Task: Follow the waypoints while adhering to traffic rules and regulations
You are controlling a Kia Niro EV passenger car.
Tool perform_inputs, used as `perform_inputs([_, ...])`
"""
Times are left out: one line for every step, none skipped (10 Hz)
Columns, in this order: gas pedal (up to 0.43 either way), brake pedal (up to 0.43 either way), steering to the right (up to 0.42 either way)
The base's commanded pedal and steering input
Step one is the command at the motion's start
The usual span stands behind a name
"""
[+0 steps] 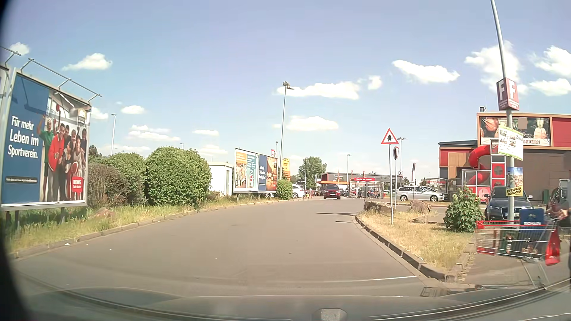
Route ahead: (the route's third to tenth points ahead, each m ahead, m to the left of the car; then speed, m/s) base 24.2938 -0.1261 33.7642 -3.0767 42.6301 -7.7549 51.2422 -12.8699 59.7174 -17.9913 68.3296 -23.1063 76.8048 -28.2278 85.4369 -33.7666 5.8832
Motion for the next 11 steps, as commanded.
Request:
perform_inputs([0.028,0.030,0.002])
perform_inputs([0.028,0.030,0.001])
perform_inputs([0.028,0.030,0.003])
perform_inputs([0.020,0.030,0.004])
perform_inputs([0.020,0.030,0.005])
perform_inputs([0.020,0.030,0.009])
perform_inputs([0.020,0.030,0.015])
perform_inputs([0.020,0.030,0.017])
perform_inputs([0.020,0.030,0.017])
perform_inputs([0.000,0.030,0.019])
perform_inputs([0.000,0.030,0.021])
